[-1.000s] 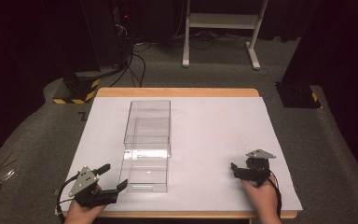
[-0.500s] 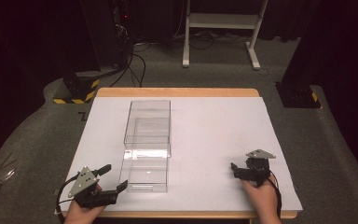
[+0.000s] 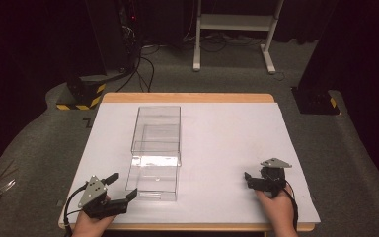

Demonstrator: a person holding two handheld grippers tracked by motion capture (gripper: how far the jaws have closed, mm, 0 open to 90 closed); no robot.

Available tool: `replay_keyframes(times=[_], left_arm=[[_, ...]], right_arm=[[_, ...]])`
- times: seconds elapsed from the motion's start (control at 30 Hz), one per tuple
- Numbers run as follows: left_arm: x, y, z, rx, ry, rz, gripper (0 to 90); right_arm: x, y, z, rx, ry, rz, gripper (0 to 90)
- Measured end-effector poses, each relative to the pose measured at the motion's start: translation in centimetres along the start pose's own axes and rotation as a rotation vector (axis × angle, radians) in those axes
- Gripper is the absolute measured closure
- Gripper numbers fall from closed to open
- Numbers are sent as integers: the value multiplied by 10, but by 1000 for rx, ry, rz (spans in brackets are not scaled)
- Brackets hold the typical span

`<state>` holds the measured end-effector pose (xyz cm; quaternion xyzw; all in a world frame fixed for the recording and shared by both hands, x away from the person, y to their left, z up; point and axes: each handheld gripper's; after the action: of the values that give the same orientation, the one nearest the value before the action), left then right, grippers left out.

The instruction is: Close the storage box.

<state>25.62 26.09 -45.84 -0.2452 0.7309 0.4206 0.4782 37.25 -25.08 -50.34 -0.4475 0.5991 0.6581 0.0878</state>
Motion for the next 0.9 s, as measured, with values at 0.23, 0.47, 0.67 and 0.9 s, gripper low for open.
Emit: replay_keyframes(times=[0.23,0.47,0.67,0.9], left_arm=[[2,-4,3,15,-12,22,179],[8,-6,4,40,-47,79,189],[10,-10,2,20,-57,105,215],[13,-17,-1,19,-57,108,254]], right_arm=[[0,0,0,0,-2,0,132],[0,0,0,0,-1,0,133],[0,0,0,0,0,0,133],[0,0,0,0,0,0,133]])
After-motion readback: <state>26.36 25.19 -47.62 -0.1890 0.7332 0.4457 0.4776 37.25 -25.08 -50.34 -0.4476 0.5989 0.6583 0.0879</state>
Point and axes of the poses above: each handheld gripper's, and its own axes: y roughly backward along the jaws, x roughly out of its underside, z roughly to its left, and after that the axes turned 8 degrees about y, right-handed
